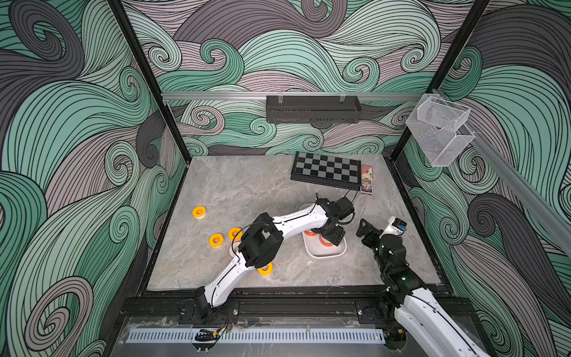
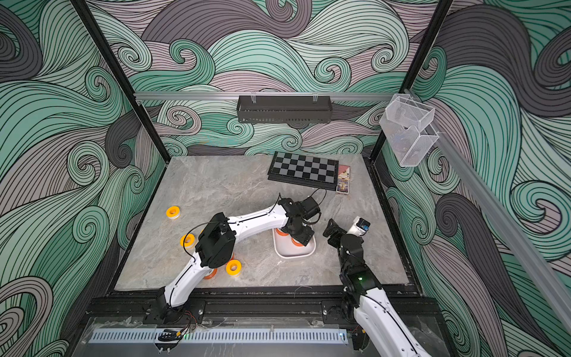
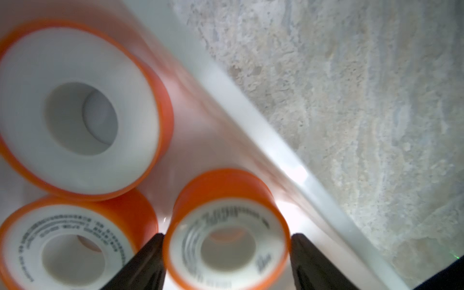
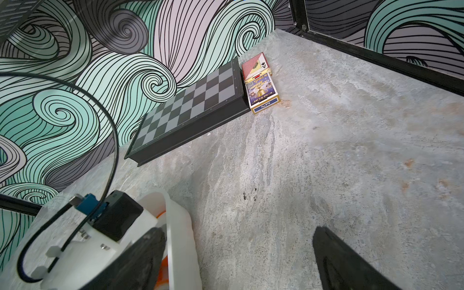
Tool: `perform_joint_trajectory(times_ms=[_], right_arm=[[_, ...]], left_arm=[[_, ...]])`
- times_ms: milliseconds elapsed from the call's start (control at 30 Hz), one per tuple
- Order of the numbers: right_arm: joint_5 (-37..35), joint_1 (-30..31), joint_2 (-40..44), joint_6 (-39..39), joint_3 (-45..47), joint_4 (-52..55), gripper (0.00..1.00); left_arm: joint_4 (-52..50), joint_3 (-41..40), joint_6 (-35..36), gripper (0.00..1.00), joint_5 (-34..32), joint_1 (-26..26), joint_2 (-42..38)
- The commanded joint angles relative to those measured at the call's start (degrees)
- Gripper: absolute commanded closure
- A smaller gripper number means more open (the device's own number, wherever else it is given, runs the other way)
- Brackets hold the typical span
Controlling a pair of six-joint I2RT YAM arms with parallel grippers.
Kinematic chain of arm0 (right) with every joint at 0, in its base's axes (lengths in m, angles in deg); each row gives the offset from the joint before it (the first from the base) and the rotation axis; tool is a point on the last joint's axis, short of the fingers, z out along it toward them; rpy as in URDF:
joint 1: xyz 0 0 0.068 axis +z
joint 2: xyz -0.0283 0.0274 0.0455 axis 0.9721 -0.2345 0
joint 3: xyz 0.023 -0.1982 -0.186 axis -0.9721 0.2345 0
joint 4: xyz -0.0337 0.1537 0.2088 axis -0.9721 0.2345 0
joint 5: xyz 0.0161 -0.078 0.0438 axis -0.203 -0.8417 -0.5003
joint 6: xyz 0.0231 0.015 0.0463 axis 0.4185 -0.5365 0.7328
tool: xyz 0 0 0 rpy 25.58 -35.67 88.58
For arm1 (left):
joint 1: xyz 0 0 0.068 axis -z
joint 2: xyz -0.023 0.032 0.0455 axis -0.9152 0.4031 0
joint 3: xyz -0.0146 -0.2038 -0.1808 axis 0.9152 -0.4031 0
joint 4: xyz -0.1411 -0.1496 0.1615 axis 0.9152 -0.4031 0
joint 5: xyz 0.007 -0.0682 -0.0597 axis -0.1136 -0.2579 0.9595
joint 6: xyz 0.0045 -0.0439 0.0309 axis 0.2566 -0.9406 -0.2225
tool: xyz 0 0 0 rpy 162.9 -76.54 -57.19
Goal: Put the sealing tape into the storage box
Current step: Place the sealing tape in the storage box, then pick up the sealing tape at the center of the board.
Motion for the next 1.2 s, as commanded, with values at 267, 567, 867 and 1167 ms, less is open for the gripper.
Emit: perform_joint_trajectory(times_ms=[267, 567, 867, 1167], right_arm=[[0.44, -0.24, 0.1, -0.95, -0.98, -1.15, 0.04], [6.47, -0.2, -0.18, -6.16, -4.05, 0.39, 0.04], [28.09, 5.12, -18.21, -14.35, -18.69, 2.67, 0.1], [35.73, 26.83, -41.7, -22.49, -37.51, 8.27, 0.1]], left_arm=[[-6.13, 2.49, 1.57, 0.19, -3.65, 1.04, -7.55], [-7.46, -11.48, -0.07, 0.2, -15.42, 0.64, -28.1], [-1.39, -45.02, -4.91, 0.2, -20.39, -7.21, -64.56], [-13.27, -52.48, -7.86, 0.16, -30.35, -9.68, -88.61]])
